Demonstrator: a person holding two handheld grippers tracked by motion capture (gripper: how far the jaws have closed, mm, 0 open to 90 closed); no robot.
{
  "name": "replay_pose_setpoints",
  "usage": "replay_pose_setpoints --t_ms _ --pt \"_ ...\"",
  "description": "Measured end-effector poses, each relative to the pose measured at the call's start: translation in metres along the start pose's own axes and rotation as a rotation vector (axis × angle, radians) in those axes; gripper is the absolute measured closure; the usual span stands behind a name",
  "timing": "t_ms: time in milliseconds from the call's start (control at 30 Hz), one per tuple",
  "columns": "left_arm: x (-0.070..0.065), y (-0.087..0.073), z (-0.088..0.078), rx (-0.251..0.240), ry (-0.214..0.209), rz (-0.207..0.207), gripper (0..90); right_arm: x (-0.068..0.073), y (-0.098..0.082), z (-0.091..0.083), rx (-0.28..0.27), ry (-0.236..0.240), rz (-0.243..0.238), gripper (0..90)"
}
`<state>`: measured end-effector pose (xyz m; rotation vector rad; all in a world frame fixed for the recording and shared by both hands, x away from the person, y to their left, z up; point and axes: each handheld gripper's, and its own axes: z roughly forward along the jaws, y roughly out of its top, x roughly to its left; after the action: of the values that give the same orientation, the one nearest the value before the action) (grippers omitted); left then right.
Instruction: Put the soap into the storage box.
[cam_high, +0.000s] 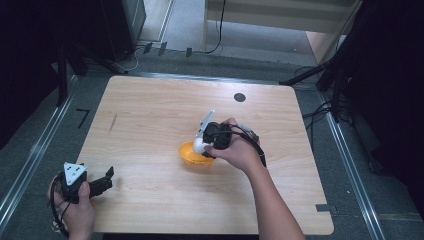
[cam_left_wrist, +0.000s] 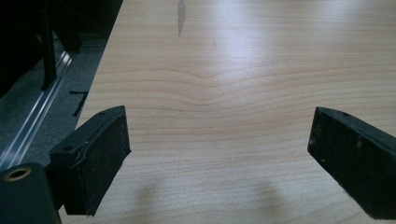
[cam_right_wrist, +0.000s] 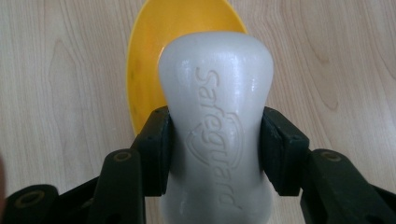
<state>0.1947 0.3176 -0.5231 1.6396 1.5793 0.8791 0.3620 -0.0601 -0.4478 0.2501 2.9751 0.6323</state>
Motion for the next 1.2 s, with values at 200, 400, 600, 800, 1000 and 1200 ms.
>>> replay_pose_setpoints --t_ms 200,400,600,800,1000,1200 --pt "0.001 0.0 0.0 -0.004 -0.001 -0.003 6.2 0.001 0.007 0.007 0.0 0.012 -0.028 51.1" --pt "0.001 0.0 0.0 -0.003 -0.001 -0.001 6.2 0.001 0.01 0.014 0.007 0.032 -0.036 51.1" --pt "0.001 0.0 0.0 -0.002 0.0 -0.005 6.2 0.002 0.014 0.02 0.029 0.038 -0.054 51.0" --pt "0.001 0.0 0.0 -0.003 0.0 -0.006 6.2 0.002 0.015 0.026 0.049 0.042 -0.058 51.0" --pt "0.001 0.0 0.0 -0.005 -0.003 -0.007 6.2 0.002 0.016 0.026 0.036 0.041 -0.031 42.2" --pt "0.001 0.0 0.0 -0.007 -0.001 -0.012 6.2 0.001 0.014 0.017 0.006 0.039 0.006 39.1"
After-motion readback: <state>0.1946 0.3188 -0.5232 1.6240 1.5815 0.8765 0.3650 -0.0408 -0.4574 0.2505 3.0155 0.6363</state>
